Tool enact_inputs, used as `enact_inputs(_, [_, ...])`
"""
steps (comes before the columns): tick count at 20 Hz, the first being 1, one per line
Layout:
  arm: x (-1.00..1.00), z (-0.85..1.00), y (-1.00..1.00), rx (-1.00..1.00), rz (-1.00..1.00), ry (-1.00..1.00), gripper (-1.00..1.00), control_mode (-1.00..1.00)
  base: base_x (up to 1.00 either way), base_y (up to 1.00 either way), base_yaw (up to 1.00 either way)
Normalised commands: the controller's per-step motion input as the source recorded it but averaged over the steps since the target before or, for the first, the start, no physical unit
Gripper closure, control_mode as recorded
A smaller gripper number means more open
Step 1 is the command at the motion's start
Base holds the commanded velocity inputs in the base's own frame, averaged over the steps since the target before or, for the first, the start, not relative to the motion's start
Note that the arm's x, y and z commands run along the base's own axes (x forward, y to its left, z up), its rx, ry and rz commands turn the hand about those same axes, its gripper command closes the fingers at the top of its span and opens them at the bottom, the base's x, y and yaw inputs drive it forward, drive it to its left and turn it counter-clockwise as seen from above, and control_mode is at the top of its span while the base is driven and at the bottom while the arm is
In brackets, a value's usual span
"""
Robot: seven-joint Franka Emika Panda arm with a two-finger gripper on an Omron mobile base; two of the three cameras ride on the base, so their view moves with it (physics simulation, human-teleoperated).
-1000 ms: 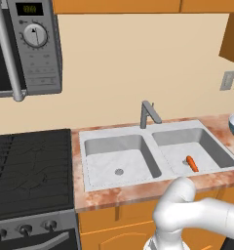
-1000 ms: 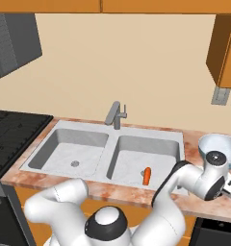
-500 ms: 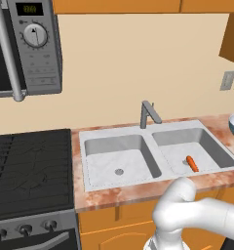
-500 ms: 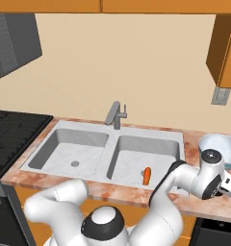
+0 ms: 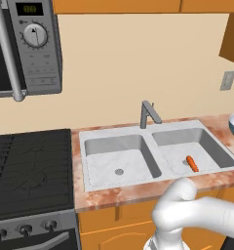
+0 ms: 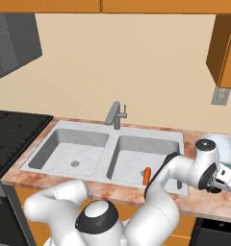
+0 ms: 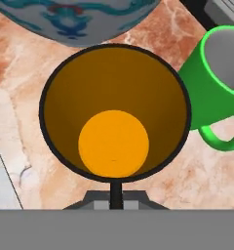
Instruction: Clear the mugs and bowl far away from the sink.
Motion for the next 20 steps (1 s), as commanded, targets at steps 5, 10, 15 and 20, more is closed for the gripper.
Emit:
enact_inputs(5, [-0.75,0.81,0.21,0.0,0.01,0.0,1.0,-1.0,0.0,0.0,0.0])
enact_inputs(10, [-0.91,0.88,0.55,0.0,0.06,-0.01,1.0,-1.0,0.0,0.0,0.0])
enact_inputs(15, [-0.59,0.8,1.0,0.0,0.16,-0.07,1.0,-1.0,0.0,0.0,0.0])
enact_inputs(20, [-0.38,0.57,1.0,0.0,0.2,-0.12,1.0,-1.0,0.0,0.0,0.0])
